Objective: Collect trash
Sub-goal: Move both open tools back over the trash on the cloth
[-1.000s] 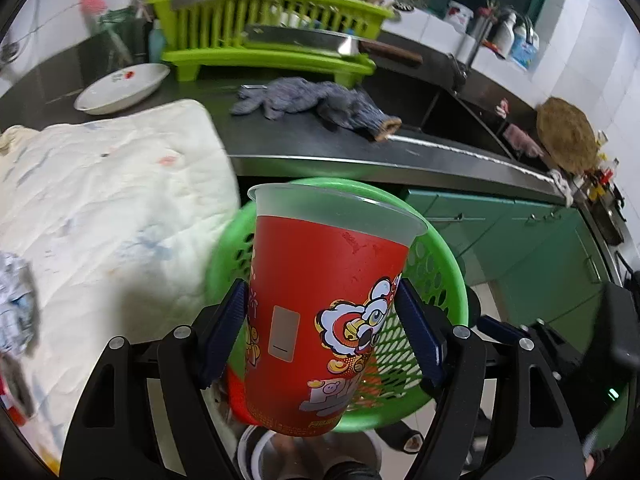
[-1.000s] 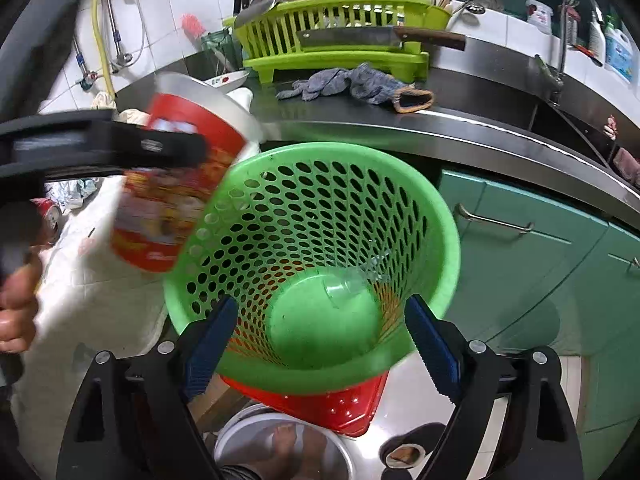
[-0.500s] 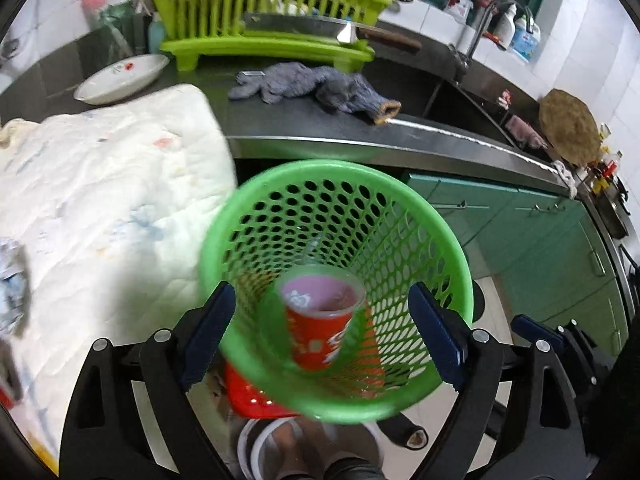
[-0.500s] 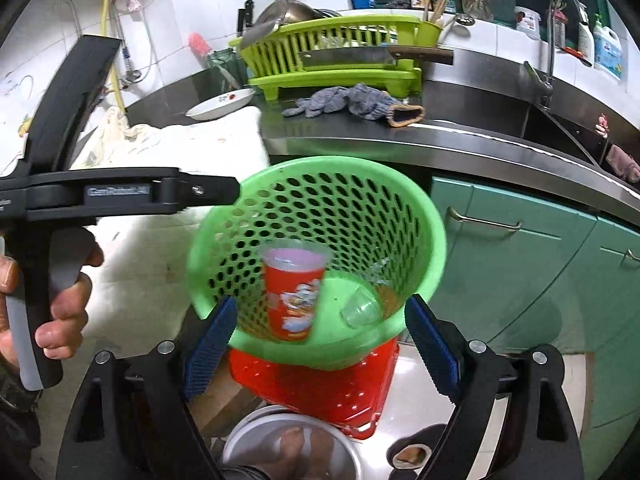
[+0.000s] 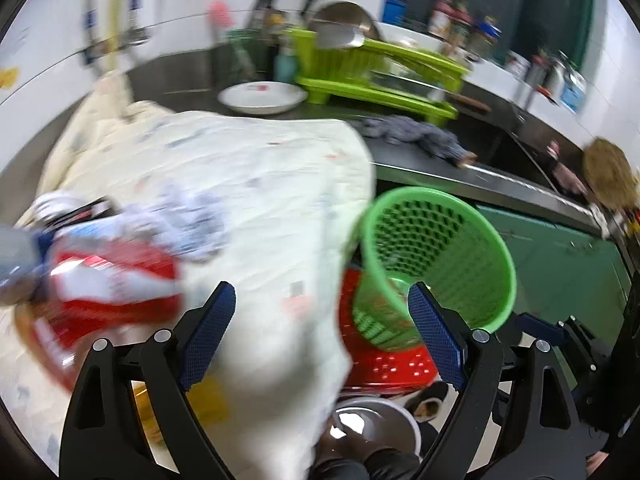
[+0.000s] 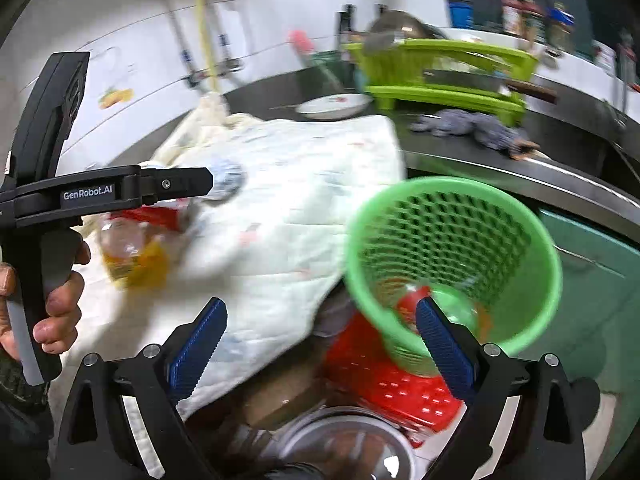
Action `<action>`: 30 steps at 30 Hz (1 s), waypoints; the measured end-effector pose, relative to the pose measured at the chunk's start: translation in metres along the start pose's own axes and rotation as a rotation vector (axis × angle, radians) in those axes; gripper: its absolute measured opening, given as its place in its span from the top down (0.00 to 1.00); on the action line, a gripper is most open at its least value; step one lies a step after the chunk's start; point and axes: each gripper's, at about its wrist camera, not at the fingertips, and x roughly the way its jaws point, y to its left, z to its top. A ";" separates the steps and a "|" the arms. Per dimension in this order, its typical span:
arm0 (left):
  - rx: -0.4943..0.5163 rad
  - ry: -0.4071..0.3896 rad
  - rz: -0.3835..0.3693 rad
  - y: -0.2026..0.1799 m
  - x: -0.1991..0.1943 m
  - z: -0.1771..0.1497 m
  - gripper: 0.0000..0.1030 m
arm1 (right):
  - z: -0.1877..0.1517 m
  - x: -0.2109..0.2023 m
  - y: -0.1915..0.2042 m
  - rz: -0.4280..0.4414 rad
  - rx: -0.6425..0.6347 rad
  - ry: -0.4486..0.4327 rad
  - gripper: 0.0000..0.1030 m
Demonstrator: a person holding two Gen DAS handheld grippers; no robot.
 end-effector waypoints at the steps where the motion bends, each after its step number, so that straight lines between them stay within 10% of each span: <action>1: -0.023 -0.006 0.022 0.013 -0.009 -0.003 0.16 | 0.001 0.002 0.008 0.013 -0.012 0.002 0.10; 17: -0.207 -0.087 0.186 0.133 -0.083 -0.029 0.16 | 0.019 0.066 0.144 0.288 -0.228 0.101 0.10; 30: -0.247 -0.097 0.193 0.161 -0.091 -0.036 0.16 | 0.027 0.134 0.175 0.267 -0.352 0.160 0.07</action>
